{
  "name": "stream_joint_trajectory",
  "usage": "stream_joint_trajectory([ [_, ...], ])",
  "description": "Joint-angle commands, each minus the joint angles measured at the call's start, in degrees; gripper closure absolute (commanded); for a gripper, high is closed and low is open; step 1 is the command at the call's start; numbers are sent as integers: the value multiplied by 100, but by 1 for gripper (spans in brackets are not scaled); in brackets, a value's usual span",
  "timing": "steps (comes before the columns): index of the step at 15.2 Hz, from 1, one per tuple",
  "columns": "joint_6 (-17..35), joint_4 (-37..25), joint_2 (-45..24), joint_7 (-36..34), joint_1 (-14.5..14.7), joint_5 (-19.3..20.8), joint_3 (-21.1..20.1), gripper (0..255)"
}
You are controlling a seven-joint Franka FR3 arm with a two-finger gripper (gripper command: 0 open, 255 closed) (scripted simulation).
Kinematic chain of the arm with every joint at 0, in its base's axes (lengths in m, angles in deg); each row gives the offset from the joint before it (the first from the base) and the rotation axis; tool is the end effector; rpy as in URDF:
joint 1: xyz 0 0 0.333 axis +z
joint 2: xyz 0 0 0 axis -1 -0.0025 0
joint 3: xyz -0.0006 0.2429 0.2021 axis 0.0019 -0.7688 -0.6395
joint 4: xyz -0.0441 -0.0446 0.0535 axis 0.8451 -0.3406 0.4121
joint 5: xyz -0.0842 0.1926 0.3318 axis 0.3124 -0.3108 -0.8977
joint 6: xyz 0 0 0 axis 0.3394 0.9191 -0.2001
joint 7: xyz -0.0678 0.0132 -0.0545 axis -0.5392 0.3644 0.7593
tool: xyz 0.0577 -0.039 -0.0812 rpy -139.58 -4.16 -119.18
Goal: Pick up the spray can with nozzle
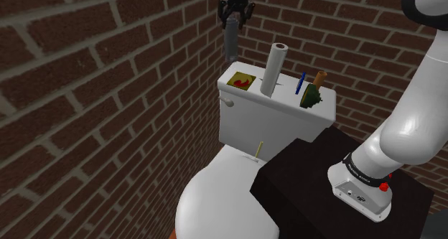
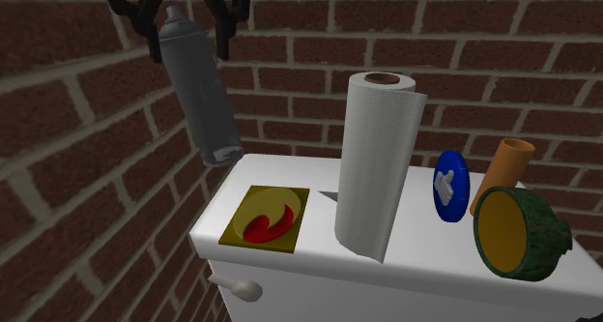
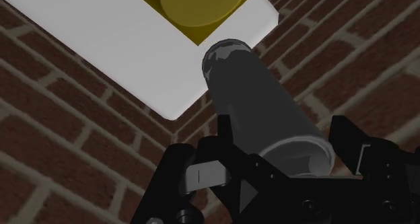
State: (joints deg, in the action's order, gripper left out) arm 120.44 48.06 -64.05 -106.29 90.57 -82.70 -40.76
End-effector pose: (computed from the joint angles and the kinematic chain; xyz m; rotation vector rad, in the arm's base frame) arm 0.6413 0.0901 0.5592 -3.0371 0.5053 -0.1858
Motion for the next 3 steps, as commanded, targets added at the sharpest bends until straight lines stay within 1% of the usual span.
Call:
stream_joint_trajectory([
  [1,-165,-191,-25,-1,4,3,-1,255],
  [3,-177,-204,-27,-1,4,4,-1,255],
])
